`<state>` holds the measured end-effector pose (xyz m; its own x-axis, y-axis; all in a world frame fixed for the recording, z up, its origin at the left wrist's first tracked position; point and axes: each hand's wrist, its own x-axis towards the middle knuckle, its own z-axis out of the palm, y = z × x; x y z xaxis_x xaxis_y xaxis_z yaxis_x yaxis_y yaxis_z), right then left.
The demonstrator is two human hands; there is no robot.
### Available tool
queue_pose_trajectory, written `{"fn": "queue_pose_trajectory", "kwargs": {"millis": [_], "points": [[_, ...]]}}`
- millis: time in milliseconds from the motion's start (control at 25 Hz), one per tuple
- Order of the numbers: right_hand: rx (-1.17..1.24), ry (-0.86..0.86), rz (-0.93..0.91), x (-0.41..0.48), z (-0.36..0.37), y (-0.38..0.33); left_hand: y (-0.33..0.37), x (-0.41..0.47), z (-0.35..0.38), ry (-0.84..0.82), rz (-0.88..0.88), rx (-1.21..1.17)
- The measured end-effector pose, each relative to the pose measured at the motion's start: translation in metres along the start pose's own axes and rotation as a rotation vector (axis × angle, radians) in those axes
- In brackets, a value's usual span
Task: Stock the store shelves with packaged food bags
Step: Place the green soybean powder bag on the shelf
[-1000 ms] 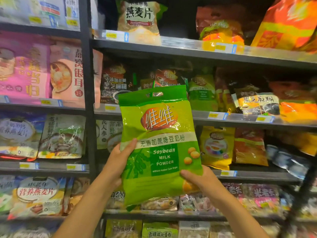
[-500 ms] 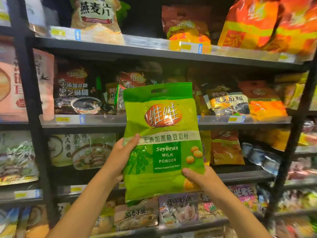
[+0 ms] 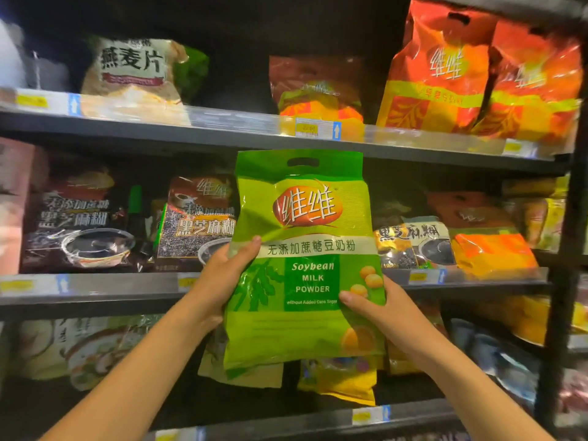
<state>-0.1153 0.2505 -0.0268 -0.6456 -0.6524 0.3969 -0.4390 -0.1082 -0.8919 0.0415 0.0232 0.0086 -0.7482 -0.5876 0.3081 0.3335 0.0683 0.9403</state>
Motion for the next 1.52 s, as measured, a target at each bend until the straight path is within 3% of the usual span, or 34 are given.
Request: {"fn": "queue_pose_trajectory", "kwargs": {"millis": [200, 480, 640, 880, 1040, 1200, 1400, 1520], "points": [[-0.105, 0.012, -0.003, 0.049, -0.032, -0.014, 0.024, 0.039, 0.033, -0.023, -0.212, -0.114], [0.074, 0.175, 0.015, 0.102, -0.065, -0.002, 0.015, 0.042, 0.043, -0.209, -0.294, -0.121], [0.081, 0.168, -0.024, 0.114, -0.072, -0.002, 0.016, 0.047, 0.045, -0.236, -0.224, -0.153], [-0.002, 0.152, -0.057, 0.148, -0.075, -0.012, 0.014, 0.077, 0.058, -0.143, -0.19, -0.051], [0.054, -0.037, -0.068, 0.164, -0.081, -0.021, 0.007, 0.106, 0.053, -0.111, -0.1, -0.068], [-0.04, -0.186, -0.074, 0.179, -0.084, -0.017, 0.005, 0.132, 0.044, -0.097, -0.066, 0.01], [-0.176, -0.125, -0.067, 0.193, -0.082, 0.005, -0.004, 0.15, 0.04, -0.141, -0.109, 0.252], [-0.451, -0.07, -0.076, 0.192, -0.074, 0.023, -0.018, 0.156, 0.037, -0.191, -0.107, 0.376]]}}
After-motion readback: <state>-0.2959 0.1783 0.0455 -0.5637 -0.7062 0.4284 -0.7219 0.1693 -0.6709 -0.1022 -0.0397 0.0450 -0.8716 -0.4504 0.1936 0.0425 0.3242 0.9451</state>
